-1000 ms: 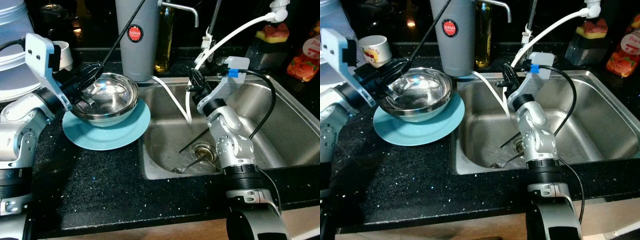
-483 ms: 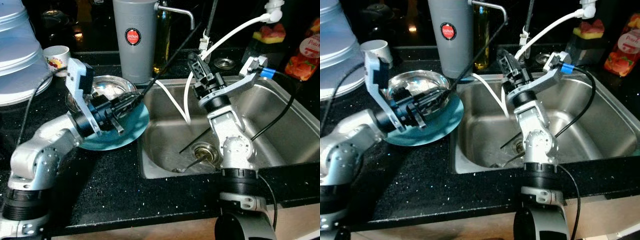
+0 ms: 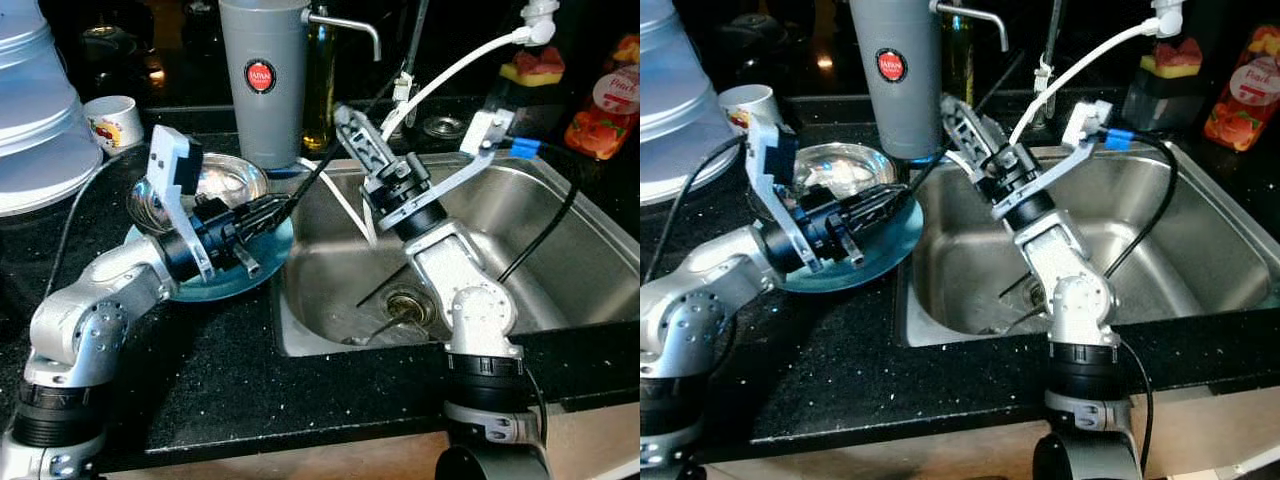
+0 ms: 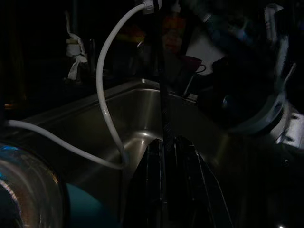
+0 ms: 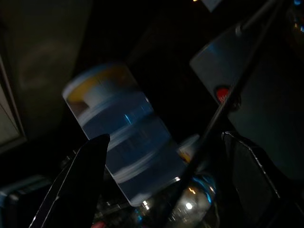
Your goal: Kitchen organization
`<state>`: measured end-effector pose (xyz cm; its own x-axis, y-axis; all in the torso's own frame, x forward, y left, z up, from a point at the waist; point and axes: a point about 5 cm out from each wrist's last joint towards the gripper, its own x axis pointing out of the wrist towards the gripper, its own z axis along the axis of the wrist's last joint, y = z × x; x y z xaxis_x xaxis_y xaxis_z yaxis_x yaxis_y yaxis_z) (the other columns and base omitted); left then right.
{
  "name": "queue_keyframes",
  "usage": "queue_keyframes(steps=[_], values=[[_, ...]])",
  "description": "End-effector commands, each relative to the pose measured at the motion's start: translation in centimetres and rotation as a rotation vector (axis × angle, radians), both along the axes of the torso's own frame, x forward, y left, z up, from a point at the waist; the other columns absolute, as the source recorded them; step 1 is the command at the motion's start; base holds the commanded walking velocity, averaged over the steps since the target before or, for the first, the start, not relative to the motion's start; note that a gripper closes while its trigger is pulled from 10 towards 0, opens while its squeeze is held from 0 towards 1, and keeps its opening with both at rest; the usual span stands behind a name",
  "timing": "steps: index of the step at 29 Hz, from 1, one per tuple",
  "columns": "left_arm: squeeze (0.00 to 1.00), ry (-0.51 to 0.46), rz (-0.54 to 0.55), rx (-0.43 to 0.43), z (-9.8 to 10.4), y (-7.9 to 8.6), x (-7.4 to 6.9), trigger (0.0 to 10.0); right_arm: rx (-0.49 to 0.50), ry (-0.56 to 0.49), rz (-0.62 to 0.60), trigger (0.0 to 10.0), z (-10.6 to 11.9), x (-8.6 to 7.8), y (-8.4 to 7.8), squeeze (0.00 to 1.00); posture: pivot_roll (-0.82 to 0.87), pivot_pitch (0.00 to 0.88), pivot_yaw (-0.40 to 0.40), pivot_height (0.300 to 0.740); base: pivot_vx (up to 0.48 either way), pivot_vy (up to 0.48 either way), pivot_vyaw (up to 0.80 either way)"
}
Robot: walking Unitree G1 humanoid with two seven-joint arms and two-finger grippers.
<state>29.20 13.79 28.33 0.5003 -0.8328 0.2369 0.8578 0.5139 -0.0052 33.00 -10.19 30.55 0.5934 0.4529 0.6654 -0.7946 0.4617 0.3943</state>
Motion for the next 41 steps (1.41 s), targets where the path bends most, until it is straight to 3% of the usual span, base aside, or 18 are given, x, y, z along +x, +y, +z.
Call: queue_keyframes(steps=[1, 7, 8, 9, 20, 34, 41], values=[[0.00, 0.005, -0.030, 0.010, -0.1, -0.5, -0.4, 0.0, -0.033, 0.005, 0.012, 10.0, -0.2, -0.2, 0.3, 0.00, -0.01, 0.097, 0.028, 0.740, 0.000, 0.000, 0.00], [0.00, 0.005, -0.035, 0.018, -0.2, -0.6, -0.5, 0.0, -0.042, 0.008, 0.014, 10.0, -0.3, -0.2, 0.3, 0.00, -0.03, 0.092, 0.027, 0.740, 0.000, 0.000, 0.00], [0.00, 0.006, -0.035, 0.020, -0.3, -0.6, -0.5, 0.0, -0.048, 0.007, 0.013, 7.4, -0.3, -0.2, 0.3, 0.00, -0.03, 0.091, 0.029, 0.740, 0.000, 0.000, 0.00], [0.00, 0.008, -0.040, 0.026, -0.4, -0.7, -0.6, 0.0, -0.054, 0.005, 0.008, 0.0, -0.3, -0.2, 0.3, 0.00, -0.03, 0.086, 0.030, 0.740, 0.000, 0.000, 0.00], [0.00, 0.031, -0.071, 0.084, -1.0, -0.8, -0.6, 0.0, -0.051, 0.002, -0.008, 0.0, -0.5, -0.1, 0.5, 0.00, -0.01, 0.057, 0.032, 0.740, 0.000, 0.000, 0.00], [0.00, 0.031, -0.082, 0.093, -1.0, -0.9, -0.7, 0.0, -0.045, 0.002, -0.002, 0.0, -0.6, 0.0, 0.9, 0.00, 0.00, 0.048, 0.019, 0.740, 0.000, 0.000, 0.00], [0.00, 0.029, -0.044, 0.117, -1.2, -0.9, -0.5, 0.0, -0.019, 0.014, -0.039, 0.0, -0.4, 0.4, 0.4, 0.00, 0.00, 0.059, 0.018, 0.740, 0.000, 0.000, 0.00]])
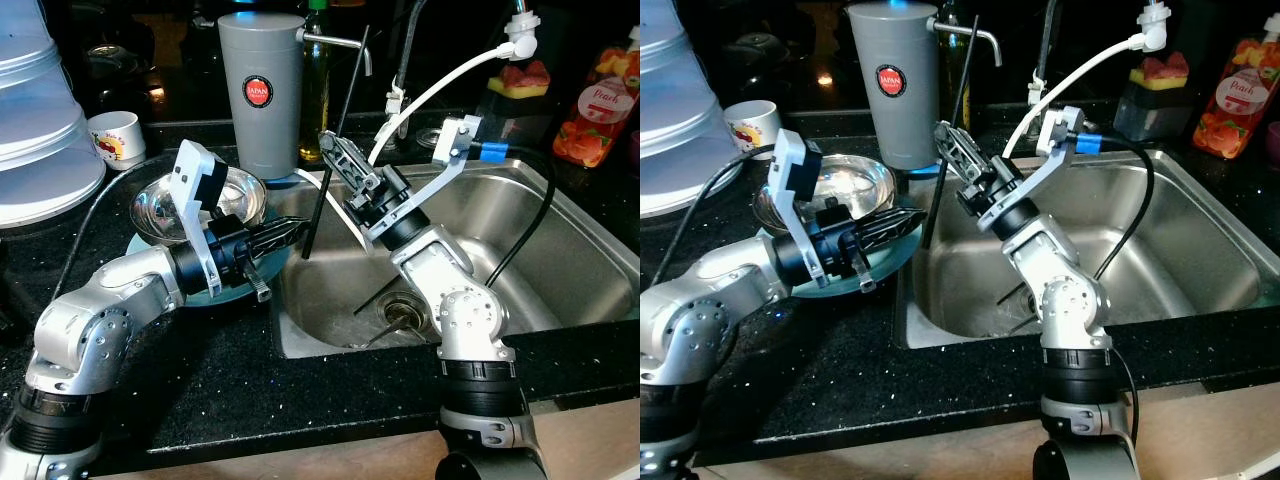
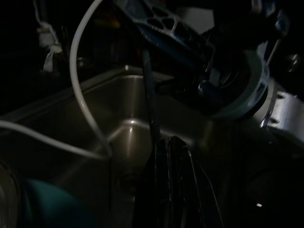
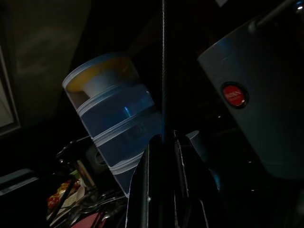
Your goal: Kitchen organization
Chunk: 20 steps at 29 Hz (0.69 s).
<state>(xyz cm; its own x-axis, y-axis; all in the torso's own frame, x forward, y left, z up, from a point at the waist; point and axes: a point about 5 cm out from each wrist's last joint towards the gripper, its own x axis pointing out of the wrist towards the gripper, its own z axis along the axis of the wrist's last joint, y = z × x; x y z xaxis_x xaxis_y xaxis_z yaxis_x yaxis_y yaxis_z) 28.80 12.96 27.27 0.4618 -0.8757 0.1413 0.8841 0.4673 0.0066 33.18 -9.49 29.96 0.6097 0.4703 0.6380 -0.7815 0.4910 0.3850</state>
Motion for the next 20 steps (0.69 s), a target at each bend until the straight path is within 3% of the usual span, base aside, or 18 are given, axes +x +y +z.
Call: queue_keyframes(steps=[1, 3, 4, 5, 7, 12, 13, 16, 19, 20], values=[[0.00, -0.009, 0.009, 0.026, -0.1, 0.0, -0.1, 0.0, 0.023, 0.000, -0.023, 0.0, 0.2, 0.2, -0.3, 0.00, 0.00, 0.059, 0.018, 0.740, 0.000, 0.000, 0.00], [0.00, -0.014, 0.016, 0.017, -0.1, -0.1, -0.1, 0.0, 0.029, 0.003, -0.033, 0.0, 0.2, 0.4, -0.6, 0.00, 0.00, 0.062, 0.020, 0.740, 0.000, 0.000, 0.00], [0.00, -0.016, 0.020, -0.005, 0.0, -0.1, -0.1, 8.0, 0.025, -0.001, -0.039, 0.0, 0.3, 0.4, -0.9, 0.00, 0.00, 0.064, 0.020, 0.740, 0.000, 0.000, 0.00], [1.00, -0.014, 0.020, -0.010, 0.0, -0.2, 0.0, 10.0, 0.025, -0.003, -0.042, 0.0, 0.4, 0.5, -1.0, 0.00, 0.00, 0.068, 0.021, 0.740, 0.000, 0.000, 0.00], [1.00, -0.013, 0.020, -0.012, 0.0, -0.2, 0.0, 10.0, 0.026, -0.004, -0.045, 0.0, 0.5, 0.5, -1.1, 0.00, 0.00, 0.068, 0.021, 0.740, 0.000, 0.000, 0.00], [1.00, -0.020, 0.026, -0.014, 0.0, -0.5, 0.0, 10.0, 0.058, -0.009, -0.100, 0.0, 1.1, 1.1, -3.2, 0.00, -0.01, 0.076, 0.020, 0.740, 0.000, 0.000, 0.00], [0.00, -0.020, 0.026, -0.005, -0.1, -0.5, 0.0, 10.0, 0.042, -0.018, -0.121, 0.0, 1.3, 1.3, -3.8, 0.00, -0.01, 0.079, 0.021, 0.740, 0.000, 0.000, 0.00], [0.00, -0.013, 0.031, 0.036, -0.6, -0.6, -0.1, 10.0, -0.067, -0.056, -0.191, 0.0, 1.6, 1.7, -4.8, 0.00, -0.01, 0.083, 0.022, 0.740, 0.000, 0.000, 0.00], [0.00, -0.062, 0.116, 0.133, -1.5, -0.8, 0.5, 10.0, -0.387, -0.083, -0.349, 0.0, 0.1, 2.5, -4.6, 0.00, -0.01, 0.083, 0.021, 0.740, 0.000, 0.000, 0.00], [0.00, -0.086, 0.130, 0.149, -1.7, -0.9, 0.7, 10.0, -0.441, -0.067, -0.391, 0.0, -0.5, 2.9, -4.6, 0.00, -0.01, 0.083, 0.021, 0.740, 0.000, 0.000, 0.00]])
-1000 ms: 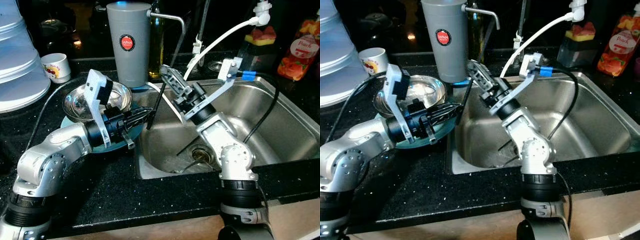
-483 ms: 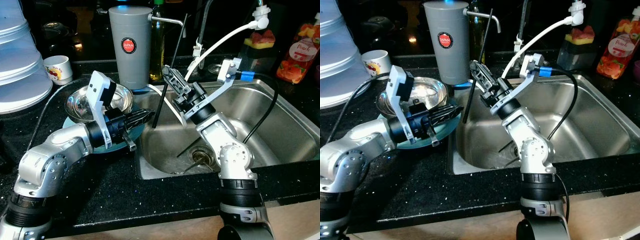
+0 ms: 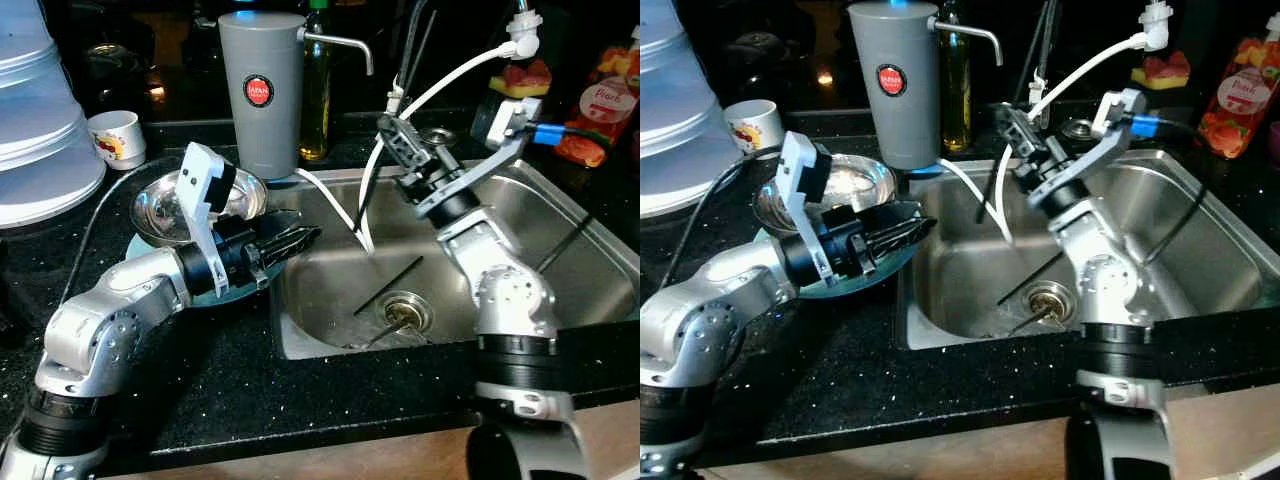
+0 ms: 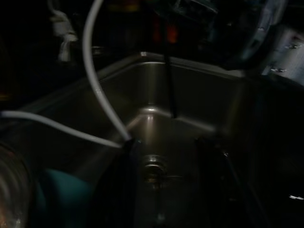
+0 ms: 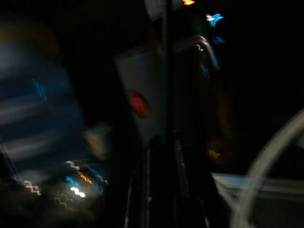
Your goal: Kitchen organization
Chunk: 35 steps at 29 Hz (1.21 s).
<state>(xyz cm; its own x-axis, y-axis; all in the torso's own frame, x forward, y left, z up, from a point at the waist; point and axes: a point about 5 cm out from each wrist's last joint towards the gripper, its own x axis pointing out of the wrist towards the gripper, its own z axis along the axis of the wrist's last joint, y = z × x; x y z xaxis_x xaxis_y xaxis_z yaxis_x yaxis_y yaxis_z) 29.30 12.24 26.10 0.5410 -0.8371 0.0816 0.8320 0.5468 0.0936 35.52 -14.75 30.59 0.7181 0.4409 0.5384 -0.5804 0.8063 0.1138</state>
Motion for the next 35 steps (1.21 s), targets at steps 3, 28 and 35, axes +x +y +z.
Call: queue_keyframes(steps=[3, 28, 35], values=[[0.00, -0.056, 0.028, 0.065, -0.7, -0.4, 0.2, 10.0, -0.125, 0.055, -0.128, 0.0, -1.9, 1.0, 0.4, 0.00, -0.01, 0.083, 0.020, 0.740, 0.000, 0.000, 0.00], [0.00, -0.073, 0.032, 0.223, -2.6, -1.9, 0.8, 10.0, -0.744, 0.315, -0.337, 10.0, -11.5, 2.3, -0.7, 0.00, -0.01, 0.074, 0.022, 0.740, 0.000, 0.000, 0.00], [0.00, -0.077, 0.028, 0.217, -2.5, -1.8, 0.8, 10.0, -0.713, 0.343, -0.383, 10.0, -11.3, 2.6, -1.2, 1.00, -0.01, 0.062, 0.022, 0.740, 0.000, 0.000, 0.00]])
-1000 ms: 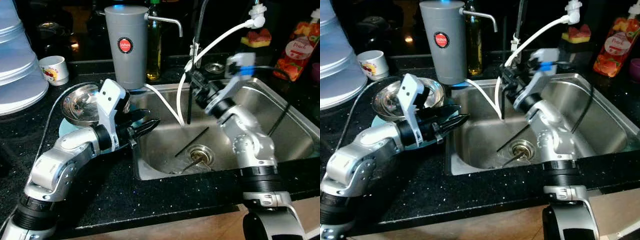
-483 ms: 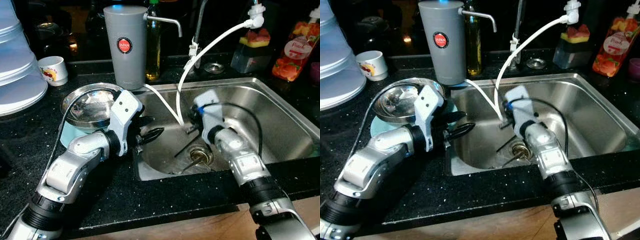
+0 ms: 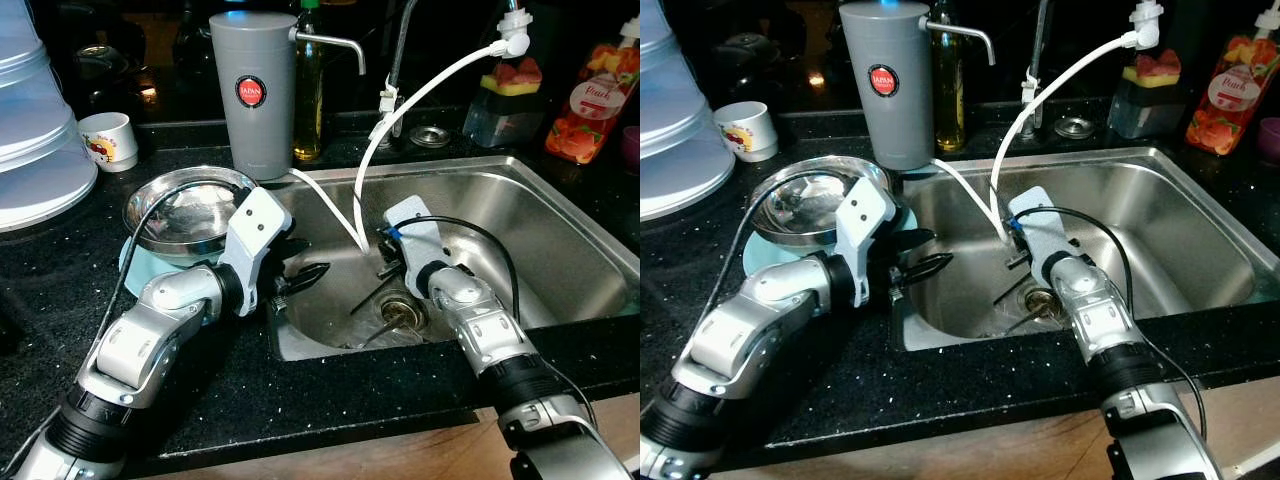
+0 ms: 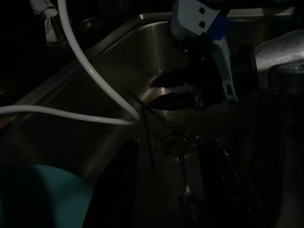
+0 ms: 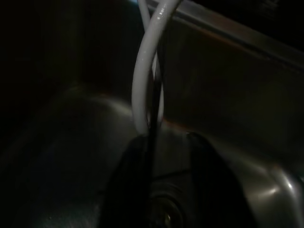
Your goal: Kitchen organization
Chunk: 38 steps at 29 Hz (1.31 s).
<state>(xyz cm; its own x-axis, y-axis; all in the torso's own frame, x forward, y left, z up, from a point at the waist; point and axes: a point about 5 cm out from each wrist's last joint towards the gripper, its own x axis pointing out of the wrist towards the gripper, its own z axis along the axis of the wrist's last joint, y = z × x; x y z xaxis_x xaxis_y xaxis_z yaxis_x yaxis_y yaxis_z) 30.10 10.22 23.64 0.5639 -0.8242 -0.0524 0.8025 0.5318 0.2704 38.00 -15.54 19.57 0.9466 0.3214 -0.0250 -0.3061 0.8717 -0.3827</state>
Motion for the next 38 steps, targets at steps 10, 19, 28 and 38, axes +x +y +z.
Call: queue_keyframes(steps=[10, 19, 28, 38], values=[[0.00, -0.243, 0.130, -0.032, 3.5, 0.6, 0.7, 10.0, 0.067, -0.040, -0.118, 10.0, 0.8, 0.5, -1.0, 0.00, -0.01, 0.047, 0.024, 0.740, 0.000, 0.000, 0.00], [1.00, -0.422, 0.292, 0.397, 4.0, 2.7, 1.3, 10.0, 0.093, -0.043, -0.094, 10.0, 1.1, 0.6, -0.2, 0.00, 0.00, 0.041, 0.023, 0.740, 0.000, 0.000, 0.00], [0.00, -0.345, 0.393, 0.556, 2.9, 4.4, 2.0, 10.0, 0.085, -0.025, -0.074, 10.0, 0.9, 0.6, 0.2, 0.00, 0.00, 0.041, 0.022, 0.740, 0.000, 0.000, 0.00], [0.00, -0.219, 0.431, 0.496, 2.8, 4.7, 2.1, 2.4, 0.080, -0.025, -0.080, 10.0, 1.0, 0.6, 0.0, 0.00, 0.00, 0.042, 0.026, 0.740, 0.000, 0.000, 0.00]])
